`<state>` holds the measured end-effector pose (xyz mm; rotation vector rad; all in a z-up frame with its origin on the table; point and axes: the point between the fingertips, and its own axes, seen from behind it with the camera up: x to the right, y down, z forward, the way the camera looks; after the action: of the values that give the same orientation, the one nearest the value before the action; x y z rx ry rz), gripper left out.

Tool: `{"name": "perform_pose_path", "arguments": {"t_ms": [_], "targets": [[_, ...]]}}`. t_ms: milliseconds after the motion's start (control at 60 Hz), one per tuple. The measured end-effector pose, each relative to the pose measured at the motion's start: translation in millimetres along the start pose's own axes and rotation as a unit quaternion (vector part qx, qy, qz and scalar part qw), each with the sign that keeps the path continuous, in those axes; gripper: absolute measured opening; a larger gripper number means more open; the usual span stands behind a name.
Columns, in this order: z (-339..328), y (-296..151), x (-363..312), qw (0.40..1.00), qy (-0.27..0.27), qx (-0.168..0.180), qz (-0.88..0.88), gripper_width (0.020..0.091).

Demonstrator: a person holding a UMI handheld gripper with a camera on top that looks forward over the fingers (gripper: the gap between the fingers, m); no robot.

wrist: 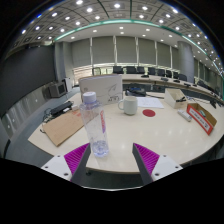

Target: Pour water

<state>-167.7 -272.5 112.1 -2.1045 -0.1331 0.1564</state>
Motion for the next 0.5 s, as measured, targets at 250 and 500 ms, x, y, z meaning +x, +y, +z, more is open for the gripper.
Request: {"name": "perform_pose_path", "arguments": {"t_ms": [250, 500], "targets": [[85, -24, -40, 0.998, 0.031, 0.056, -0.016, 0.0822], [120, -34, -46, 0.994, 0.04, 0.095, -0.017, 0.0478]]}}
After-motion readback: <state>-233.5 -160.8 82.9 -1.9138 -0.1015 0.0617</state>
